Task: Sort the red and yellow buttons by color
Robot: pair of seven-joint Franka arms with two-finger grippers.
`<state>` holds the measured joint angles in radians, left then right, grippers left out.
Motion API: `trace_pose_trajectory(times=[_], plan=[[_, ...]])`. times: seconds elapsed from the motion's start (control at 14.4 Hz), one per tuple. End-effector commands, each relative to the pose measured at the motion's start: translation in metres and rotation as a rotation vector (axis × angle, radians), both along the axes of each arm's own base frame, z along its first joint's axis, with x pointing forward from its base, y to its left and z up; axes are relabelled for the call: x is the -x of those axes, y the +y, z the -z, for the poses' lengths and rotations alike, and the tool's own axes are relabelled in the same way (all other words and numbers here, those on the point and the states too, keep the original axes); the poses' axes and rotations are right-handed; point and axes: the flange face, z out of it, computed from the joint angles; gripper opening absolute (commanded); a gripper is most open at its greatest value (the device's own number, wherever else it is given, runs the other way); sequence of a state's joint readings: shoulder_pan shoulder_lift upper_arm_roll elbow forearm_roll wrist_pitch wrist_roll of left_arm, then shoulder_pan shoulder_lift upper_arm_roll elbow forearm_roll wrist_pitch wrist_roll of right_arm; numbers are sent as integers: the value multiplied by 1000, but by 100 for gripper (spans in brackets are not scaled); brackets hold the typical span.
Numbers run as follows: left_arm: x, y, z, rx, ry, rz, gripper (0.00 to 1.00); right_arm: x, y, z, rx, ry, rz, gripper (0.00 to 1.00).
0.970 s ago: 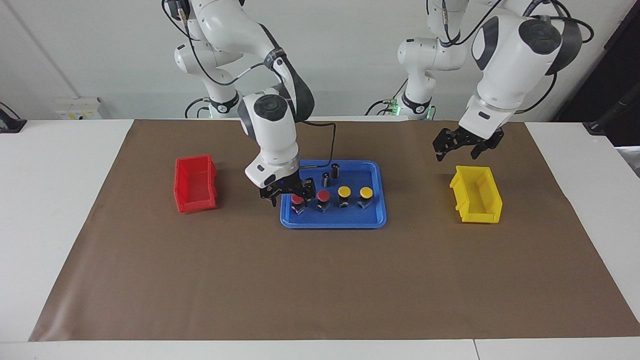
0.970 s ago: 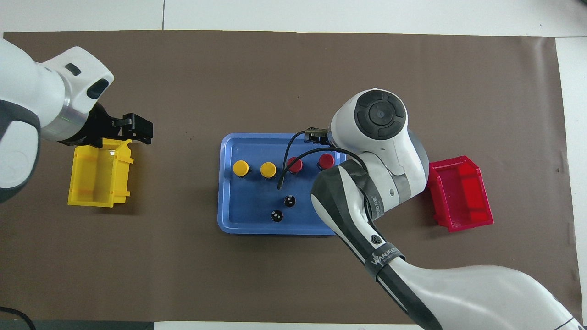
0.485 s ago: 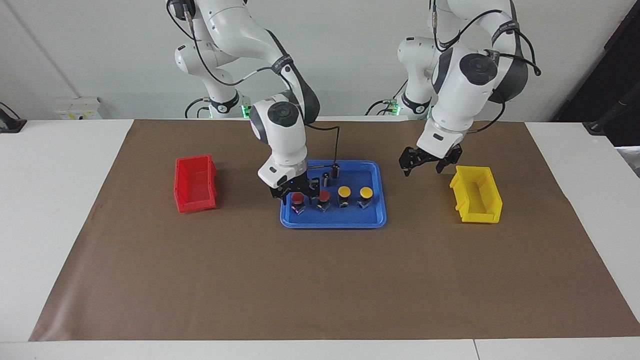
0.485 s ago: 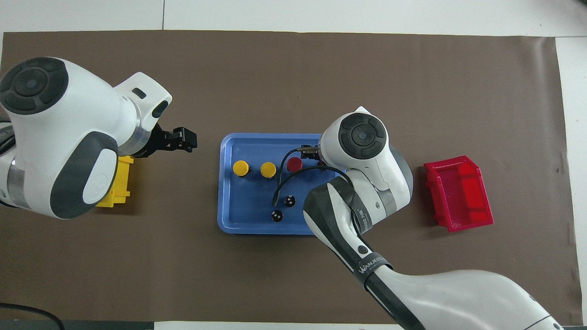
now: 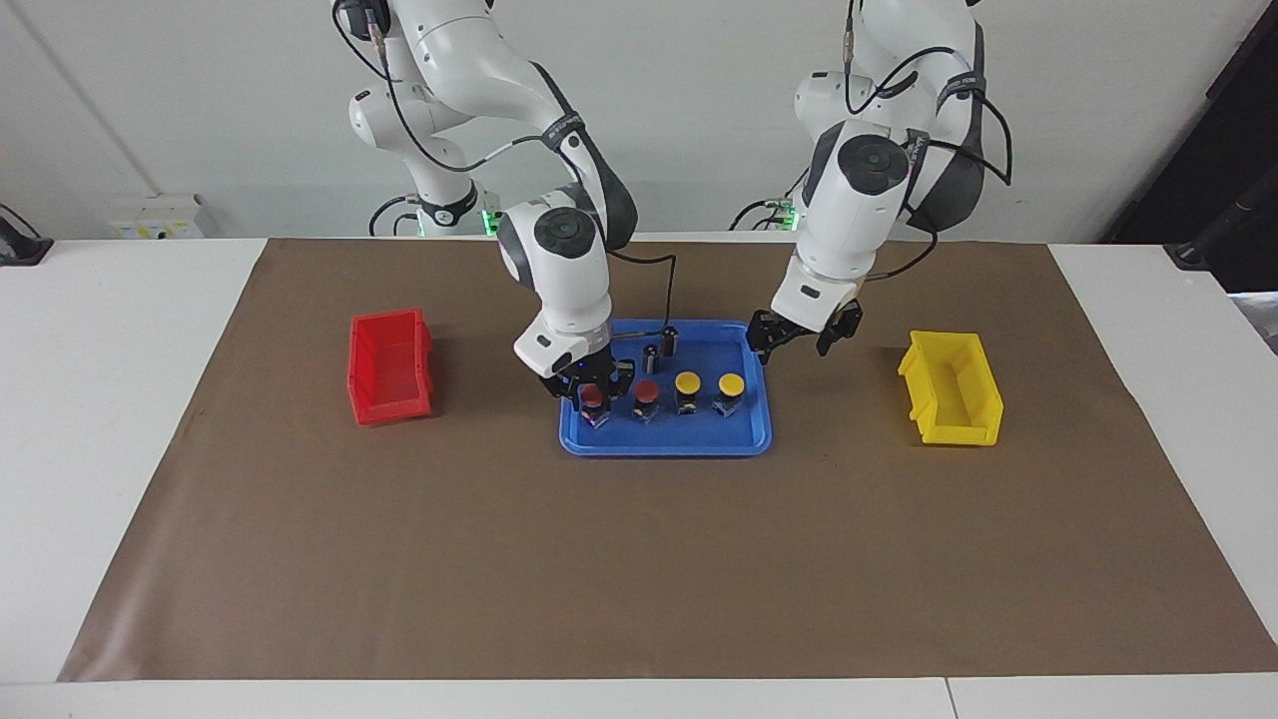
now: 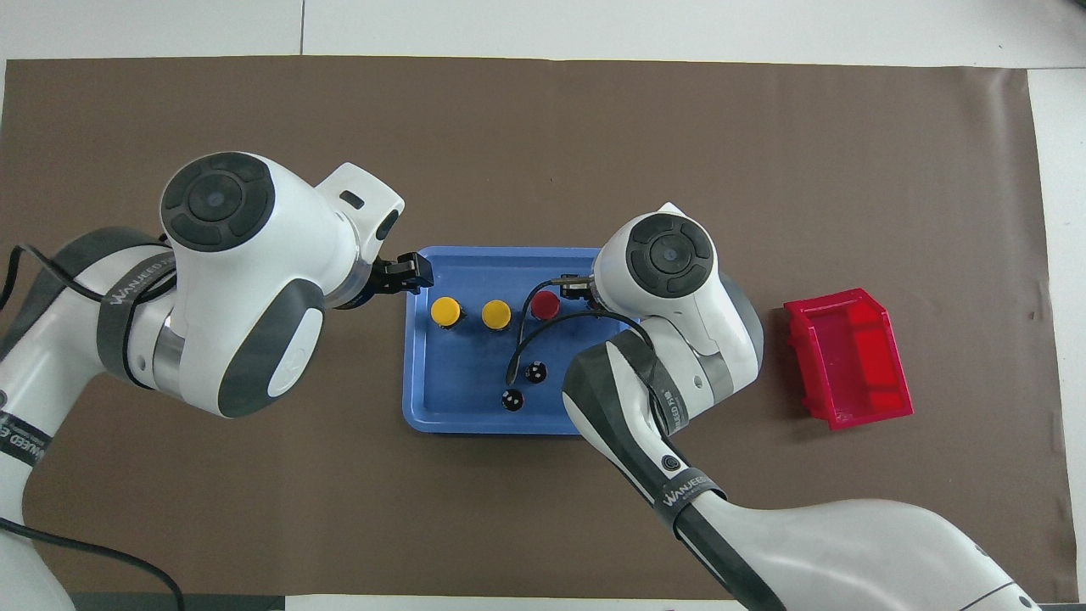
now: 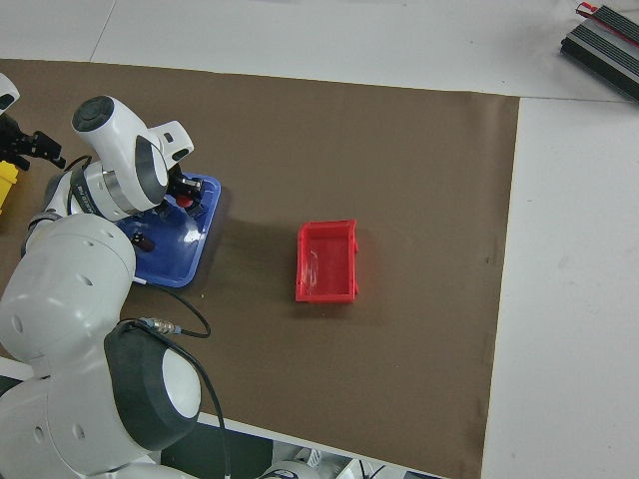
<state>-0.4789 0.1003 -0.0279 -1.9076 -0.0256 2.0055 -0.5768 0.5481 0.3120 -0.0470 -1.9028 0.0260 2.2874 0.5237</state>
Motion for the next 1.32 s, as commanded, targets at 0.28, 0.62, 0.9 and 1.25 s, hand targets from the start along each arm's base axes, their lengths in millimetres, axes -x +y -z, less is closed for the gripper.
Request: trace_pose_trajectory(times=[0.28, 0.62, 0.9, 1.25], plan=[[11, -33, 41, 9, -18, -41, 85, 2, -1, -6, -19, -5, 0, 17], [31, -47, 60, 2, -9, -13, 84, -35, -70, -90, -7, 13, -19, 17], [30, -48, 63, 10, -21, -12, 82, 2, -213, -133, 2, 38, -156, 17], [27, -49, 73, 10, -20, -21, 80, 50, -315, -114, 0, 70, -195, 17]])
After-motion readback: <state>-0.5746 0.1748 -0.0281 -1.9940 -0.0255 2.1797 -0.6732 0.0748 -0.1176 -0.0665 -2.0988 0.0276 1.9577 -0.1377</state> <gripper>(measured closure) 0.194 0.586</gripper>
